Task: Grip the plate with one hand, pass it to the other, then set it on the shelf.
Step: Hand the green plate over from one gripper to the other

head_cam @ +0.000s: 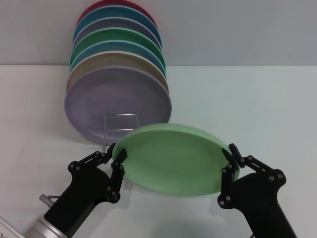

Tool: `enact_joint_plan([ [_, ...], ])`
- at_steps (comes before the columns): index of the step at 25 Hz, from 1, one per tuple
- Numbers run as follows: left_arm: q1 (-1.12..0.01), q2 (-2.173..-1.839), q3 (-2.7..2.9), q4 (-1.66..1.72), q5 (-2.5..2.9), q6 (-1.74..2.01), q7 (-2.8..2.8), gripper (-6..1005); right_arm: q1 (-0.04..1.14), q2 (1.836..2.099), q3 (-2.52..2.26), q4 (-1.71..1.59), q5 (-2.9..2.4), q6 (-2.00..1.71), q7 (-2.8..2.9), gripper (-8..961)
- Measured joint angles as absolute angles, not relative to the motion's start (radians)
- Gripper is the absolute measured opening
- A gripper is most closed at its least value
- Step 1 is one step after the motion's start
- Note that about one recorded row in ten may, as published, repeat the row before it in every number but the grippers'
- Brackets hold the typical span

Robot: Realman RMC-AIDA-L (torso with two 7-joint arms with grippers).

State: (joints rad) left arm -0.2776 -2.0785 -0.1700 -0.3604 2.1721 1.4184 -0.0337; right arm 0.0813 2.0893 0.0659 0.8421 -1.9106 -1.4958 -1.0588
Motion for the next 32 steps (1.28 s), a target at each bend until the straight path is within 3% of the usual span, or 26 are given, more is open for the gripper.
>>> enact_joint_plan([
  [24, -0.278, -2.078, -0.174, -0.353, 2.172, 1.417, -0.034, 60, 0.087, 2.088, 0.054, 0.844, -1.908, -1.496, -1.058, 19],
  [32, -0.273, -2.078, -0.175, -0.353, 2.170, 1.417, -0.034, 43, 0.087, 2.086, 0.053, 0.844, -1.908, -1.495, -1.058, 20],
])
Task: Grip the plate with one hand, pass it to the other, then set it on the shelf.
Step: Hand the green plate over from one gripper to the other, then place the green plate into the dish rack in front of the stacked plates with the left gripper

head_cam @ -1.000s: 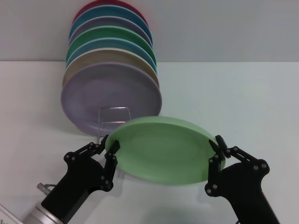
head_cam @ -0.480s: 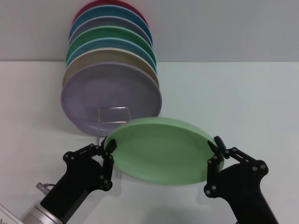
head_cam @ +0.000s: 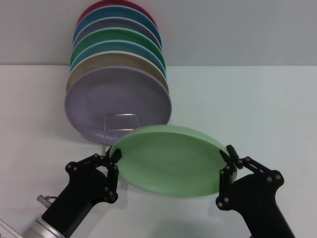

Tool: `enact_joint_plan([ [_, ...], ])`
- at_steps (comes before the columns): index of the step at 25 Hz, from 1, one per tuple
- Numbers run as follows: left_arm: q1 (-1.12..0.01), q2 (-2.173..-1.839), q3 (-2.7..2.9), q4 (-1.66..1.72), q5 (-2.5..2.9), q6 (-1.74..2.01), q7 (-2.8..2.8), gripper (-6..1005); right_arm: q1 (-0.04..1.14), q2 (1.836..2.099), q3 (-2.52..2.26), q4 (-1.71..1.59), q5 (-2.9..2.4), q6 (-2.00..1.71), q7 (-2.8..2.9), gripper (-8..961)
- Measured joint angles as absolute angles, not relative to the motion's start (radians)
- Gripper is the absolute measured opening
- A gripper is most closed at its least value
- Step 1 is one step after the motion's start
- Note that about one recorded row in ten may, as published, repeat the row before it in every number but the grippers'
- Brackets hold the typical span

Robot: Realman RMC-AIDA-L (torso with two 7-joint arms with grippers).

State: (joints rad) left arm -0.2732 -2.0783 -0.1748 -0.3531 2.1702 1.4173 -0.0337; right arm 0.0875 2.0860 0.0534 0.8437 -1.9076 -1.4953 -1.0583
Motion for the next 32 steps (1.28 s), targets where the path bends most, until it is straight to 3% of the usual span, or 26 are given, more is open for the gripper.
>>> enact_joint_plan([
  [9, -0.267, -2.079, -0.175, -0.356, 2.167, 1.417, -0.029, 33, 0.092, 2.086, 0.053, 0.837, -1.908, -1.495, -1.058, 20],
  [20, -0.243, -2.078, -0.217, -0.362, 2.136, 1.420, 0.004, 40, 0.106, 2.083, 0.054, 0.829, -1.907, -1.493, -1.026, 94],
  [32, -0.179, -2.066, -0.337, -0.298, 2.134, 1.631, -0.175, 47, 0.113, 2.082, 0.016, 0.804, -1.916, -1.515, -1.014, 412],
])
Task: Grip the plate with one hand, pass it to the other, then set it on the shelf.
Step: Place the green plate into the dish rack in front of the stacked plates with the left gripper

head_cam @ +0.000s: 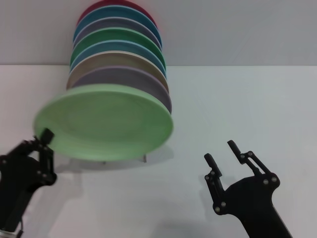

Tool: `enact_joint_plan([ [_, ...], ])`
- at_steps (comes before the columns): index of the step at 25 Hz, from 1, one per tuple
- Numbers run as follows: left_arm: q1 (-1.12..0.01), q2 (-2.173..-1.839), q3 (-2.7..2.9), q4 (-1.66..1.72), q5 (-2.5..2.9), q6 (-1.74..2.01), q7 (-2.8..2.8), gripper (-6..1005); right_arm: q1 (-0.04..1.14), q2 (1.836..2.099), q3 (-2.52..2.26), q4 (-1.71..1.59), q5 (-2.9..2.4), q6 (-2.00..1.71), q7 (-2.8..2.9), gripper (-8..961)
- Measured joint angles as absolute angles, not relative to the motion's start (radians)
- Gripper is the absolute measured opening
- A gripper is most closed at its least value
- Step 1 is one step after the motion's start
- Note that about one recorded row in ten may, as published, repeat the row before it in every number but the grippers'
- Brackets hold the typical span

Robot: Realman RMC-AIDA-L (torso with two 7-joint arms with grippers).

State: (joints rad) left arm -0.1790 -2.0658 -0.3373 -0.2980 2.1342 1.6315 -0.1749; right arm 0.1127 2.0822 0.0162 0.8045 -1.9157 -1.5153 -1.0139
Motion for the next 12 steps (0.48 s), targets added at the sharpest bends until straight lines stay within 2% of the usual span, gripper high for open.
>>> enact_joint_plan([
  [12, -0.234, -2.070, -0.379, -0.298, 2.135, 1.672, -0.145, 54, 0.133, 2.089, 0.028, 0.723, -1.896, -1.496, -0.918, 412],
])
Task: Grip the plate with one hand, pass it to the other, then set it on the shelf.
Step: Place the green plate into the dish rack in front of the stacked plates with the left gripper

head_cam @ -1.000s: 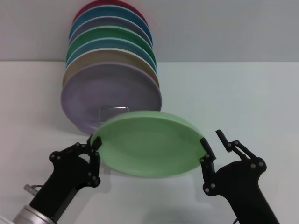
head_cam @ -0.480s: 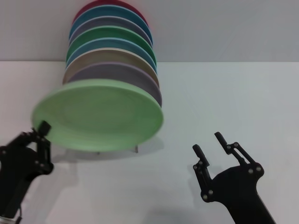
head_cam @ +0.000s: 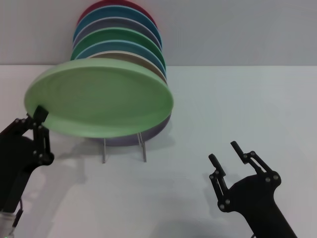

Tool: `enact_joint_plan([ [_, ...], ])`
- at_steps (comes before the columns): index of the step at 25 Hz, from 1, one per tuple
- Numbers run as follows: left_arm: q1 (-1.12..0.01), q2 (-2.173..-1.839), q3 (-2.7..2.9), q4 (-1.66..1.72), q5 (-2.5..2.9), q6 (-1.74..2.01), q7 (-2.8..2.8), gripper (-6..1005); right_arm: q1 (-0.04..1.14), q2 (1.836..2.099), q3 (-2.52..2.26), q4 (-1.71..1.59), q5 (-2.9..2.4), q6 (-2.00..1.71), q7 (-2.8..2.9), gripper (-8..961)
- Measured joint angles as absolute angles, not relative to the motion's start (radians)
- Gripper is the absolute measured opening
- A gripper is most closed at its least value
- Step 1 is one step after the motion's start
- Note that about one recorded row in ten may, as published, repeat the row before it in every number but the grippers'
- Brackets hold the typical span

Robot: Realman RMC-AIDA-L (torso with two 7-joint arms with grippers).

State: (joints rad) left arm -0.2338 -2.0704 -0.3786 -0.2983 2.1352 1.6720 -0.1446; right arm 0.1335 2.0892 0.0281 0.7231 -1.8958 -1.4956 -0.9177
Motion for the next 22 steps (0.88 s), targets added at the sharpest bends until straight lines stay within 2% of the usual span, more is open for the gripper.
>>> enact_joint_plan([
  [22, -0.335, -2.071, -0.390, -0.220, 2.142, 1.593, -0.007, 68, 0.142, 2.089, 0.064, 0.703, -1.868, -1.492, -0.918, 412],
])
